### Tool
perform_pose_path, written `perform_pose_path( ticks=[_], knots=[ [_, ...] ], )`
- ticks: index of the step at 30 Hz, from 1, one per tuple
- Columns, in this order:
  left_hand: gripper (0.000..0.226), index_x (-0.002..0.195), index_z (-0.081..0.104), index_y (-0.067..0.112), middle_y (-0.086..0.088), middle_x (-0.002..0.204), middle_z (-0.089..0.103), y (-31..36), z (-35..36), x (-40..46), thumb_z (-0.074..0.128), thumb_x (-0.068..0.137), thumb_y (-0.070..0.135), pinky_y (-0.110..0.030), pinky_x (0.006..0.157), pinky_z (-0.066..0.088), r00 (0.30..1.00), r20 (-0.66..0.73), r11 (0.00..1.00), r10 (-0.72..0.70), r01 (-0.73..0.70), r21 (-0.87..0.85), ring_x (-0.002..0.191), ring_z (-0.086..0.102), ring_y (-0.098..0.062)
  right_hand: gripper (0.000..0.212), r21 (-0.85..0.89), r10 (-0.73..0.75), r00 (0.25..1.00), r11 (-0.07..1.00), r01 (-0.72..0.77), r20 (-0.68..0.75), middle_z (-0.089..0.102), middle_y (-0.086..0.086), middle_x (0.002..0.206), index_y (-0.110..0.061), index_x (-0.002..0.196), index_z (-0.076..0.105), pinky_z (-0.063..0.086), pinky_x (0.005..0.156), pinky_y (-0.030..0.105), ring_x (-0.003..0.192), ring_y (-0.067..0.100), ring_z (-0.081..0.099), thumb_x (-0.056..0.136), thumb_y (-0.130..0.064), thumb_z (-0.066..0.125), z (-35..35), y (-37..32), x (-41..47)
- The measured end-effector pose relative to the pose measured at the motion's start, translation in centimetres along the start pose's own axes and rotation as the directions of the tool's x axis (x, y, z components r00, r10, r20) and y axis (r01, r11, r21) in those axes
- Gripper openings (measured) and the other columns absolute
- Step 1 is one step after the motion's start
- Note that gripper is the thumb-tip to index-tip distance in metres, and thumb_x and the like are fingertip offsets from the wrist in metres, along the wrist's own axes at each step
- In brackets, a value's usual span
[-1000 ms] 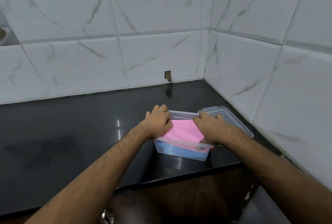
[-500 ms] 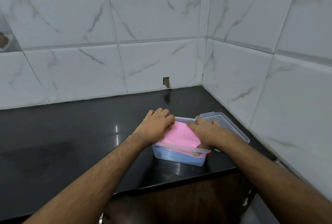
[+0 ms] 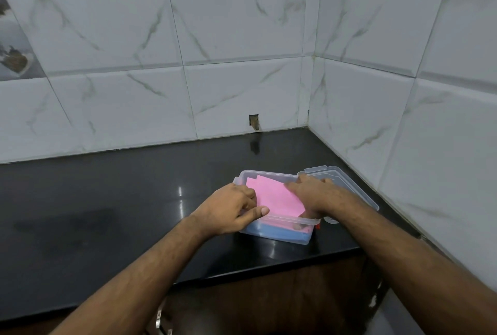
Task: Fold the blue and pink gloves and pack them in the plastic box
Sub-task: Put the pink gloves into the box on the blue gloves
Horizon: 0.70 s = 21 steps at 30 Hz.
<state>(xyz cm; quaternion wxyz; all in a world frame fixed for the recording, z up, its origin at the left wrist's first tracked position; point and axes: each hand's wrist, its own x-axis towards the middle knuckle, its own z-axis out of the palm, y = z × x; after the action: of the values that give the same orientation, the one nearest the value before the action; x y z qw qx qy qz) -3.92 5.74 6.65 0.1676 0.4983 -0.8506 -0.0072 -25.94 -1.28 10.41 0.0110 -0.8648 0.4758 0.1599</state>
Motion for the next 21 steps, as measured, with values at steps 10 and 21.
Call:
perform_pose_path(
  ticks=[10,21],
  knots=[
    [0.055,0.066,0.067,0.009,0.006,0.068,0.058,-1.0,1.6,0.2,0.072,0.085,0.06,-0.03,0.063,0.043,0.991,-0.135,0.988,0.02,-0.04,-0.151,0.066,0.053,-0.012,0.087,0.051,0.0,1.0,0.999,0.0,0.007,0.032,0.011,0.158,-0.026,0.157,0.025,0.029,0.117,0.055,0.144,0.03,0.035,0.088,-0.046,0.073,0.0,0.4,-0.4],
    [0.047,0.095,0.054,0.028,0.013,0.105,0.058,-4.1,5.1,-2.0,0.028,0.102,0.066,-0.025,0.1,0.022,0.906,-0.392,0.974,-0.158,0.209,0.091,0.109,0.051,-0.011,0.06,0.483,0.047,0.904,0.857,0.183,-0.425,0.05,-0.003,0.141,-0.029,0.136,0.057,0.031,0.114,0.046,0.131,0.017,0.046,0.102,-0.062,0.02,4.7,0.3,-0.2]
  ],
)
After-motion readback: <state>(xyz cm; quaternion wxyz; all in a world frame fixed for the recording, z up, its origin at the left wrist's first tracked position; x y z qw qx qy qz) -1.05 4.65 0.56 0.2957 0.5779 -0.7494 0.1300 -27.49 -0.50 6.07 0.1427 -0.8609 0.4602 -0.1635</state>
